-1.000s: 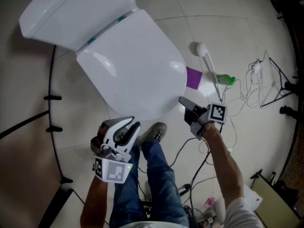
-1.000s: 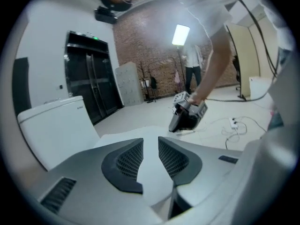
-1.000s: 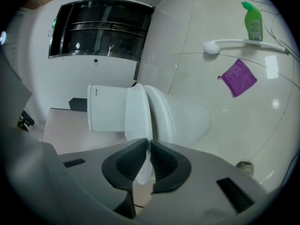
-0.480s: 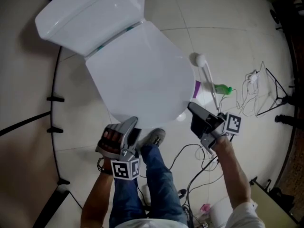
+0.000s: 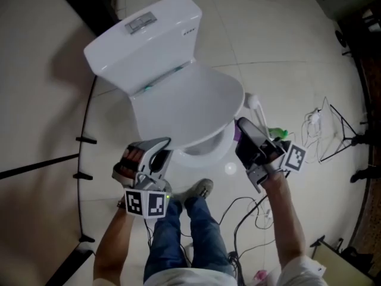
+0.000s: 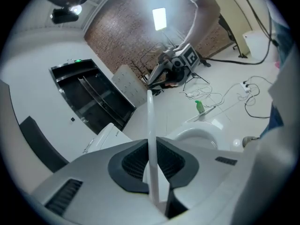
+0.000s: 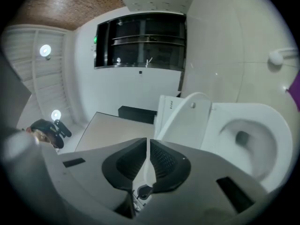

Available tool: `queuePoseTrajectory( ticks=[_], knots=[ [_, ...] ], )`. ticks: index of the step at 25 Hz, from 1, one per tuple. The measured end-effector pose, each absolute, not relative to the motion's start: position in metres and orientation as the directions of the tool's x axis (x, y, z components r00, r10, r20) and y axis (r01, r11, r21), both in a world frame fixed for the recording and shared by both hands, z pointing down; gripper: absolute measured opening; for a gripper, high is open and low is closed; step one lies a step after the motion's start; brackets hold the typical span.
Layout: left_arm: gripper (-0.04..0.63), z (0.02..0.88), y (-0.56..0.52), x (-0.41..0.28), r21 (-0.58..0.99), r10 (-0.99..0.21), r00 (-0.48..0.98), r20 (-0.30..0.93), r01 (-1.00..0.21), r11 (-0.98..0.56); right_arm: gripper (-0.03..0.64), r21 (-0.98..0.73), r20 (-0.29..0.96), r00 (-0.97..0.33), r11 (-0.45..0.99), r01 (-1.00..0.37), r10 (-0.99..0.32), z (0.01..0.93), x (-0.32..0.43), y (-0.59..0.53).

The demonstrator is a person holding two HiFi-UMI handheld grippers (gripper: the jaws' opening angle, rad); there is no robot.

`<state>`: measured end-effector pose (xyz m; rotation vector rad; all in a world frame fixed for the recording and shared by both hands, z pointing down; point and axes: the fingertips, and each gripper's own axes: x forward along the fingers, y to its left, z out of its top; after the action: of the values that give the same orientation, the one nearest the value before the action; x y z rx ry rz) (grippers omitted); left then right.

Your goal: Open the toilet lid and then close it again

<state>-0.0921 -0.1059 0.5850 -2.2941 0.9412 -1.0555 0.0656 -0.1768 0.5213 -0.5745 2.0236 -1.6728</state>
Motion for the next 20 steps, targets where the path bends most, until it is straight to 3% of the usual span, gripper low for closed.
queuePoseTrajectory(
  ticks=[6, 11, 20],
  knots=[
    [0.028, 0.531, -0.189, -0.154, -0.43, -0.743, 0.478, 0.468, -0.611, -0.664, 0.012, -0.877, -0.013, -0.853, 0.416, -0.241, -0.521, 0.444, 0.03, -0.151],
    [0.04, 0.505, -0.252, -0.199, -0.286, -0.747, 0.449, 0.491, -0.727, -0.624, 0.012, -0.899, 0.072, -0.85, 0.335, -0.283, -0.523, 0.44, 0.037, -0.093],
    [0.066, 0.509, -0.321, -0.246, -0.188, -0.727, 0.415, 0.547, -0.785, -0.59, 0.012, -0.898, 0.177, -0.775, 0.223, -0.38, -0.607, 0.45, 0.054, -0.031]
  ],
)
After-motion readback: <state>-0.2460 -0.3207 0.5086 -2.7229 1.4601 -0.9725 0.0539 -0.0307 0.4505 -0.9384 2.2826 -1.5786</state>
